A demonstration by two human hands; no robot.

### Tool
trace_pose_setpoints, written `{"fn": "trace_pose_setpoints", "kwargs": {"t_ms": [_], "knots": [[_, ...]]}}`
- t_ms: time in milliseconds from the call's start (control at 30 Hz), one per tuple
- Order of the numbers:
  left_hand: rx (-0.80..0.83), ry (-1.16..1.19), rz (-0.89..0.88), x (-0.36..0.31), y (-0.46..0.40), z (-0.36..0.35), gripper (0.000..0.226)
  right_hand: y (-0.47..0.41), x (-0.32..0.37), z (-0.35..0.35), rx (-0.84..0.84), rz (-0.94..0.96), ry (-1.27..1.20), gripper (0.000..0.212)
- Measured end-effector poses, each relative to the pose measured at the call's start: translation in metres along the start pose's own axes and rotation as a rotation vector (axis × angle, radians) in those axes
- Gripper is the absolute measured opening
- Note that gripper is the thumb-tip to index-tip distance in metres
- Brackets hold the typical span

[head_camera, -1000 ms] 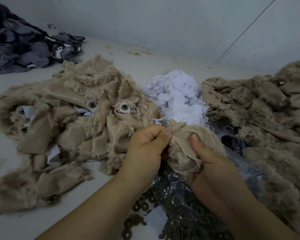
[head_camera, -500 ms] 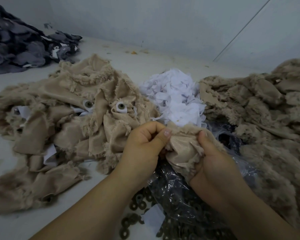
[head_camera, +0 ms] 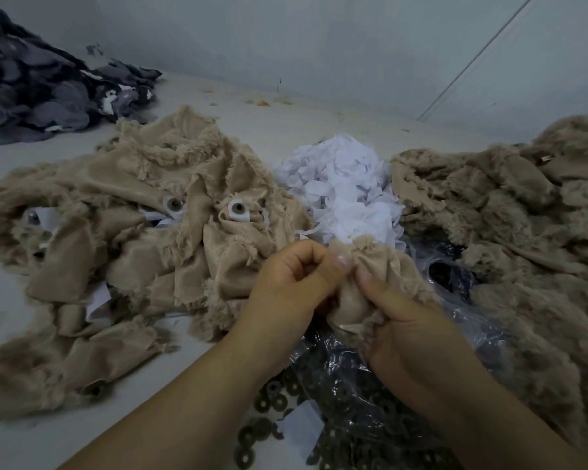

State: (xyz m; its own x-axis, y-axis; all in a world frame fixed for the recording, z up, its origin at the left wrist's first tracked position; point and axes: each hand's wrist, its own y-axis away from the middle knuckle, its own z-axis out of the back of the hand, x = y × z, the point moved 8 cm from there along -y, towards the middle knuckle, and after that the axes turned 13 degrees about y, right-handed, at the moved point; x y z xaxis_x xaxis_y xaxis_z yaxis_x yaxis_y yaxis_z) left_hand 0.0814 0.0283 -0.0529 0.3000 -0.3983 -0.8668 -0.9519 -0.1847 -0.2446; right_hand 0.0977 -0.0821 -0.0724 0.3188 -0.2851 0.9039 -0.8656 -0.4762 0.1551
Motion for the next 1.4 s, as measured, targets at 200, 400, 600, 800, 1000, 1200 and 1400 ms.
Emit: {"fn": "trace_pose_setpoints", "kwargs": {"t_ms": [200,400,600,800,1000,1200,1400], "knots": [[-0.022,-0.042,-0.042,-0.001,0.001,0.002,0.029,0.0,-0.004,0.002,-0.017,-0.064,-0.01,0.04],[-0.028,0.013,0.009,0.005,-0.001,0.005,0.03,0.001,-0.01,0.005,-0.014,-0.16,0.035,0.031],[-0.005,-0.011,-0.016,0.0,0.0,0.001,0.03,0.004,-0.013,0.001,-0.01,-0.211,-0.021,0.033],[0.012,-0.14,-0.075,-0.004,0.002,-0.003,0.032,0.005,-0.006,-0.004,-0.026,-0.131,-0.035,0.055],[0.0,-0.064,-0.022,0.002,0.001,-0.001,0.031,0.002,-0.011,0.005,-0.029,-0.152,-0.022,0.048],[-0.009,-0.032,-0.062,-0.003,0.001,-0.003,0.035,0.004,-0.016,-0.001,0.033,-0.242,-0.026,0.041],[-0.082,-0.007,-0.041,0.0,0.0,0.004,0.039,0.001,-0.017,0.001,0.032,-0.249,-0.044,0.041]]}}
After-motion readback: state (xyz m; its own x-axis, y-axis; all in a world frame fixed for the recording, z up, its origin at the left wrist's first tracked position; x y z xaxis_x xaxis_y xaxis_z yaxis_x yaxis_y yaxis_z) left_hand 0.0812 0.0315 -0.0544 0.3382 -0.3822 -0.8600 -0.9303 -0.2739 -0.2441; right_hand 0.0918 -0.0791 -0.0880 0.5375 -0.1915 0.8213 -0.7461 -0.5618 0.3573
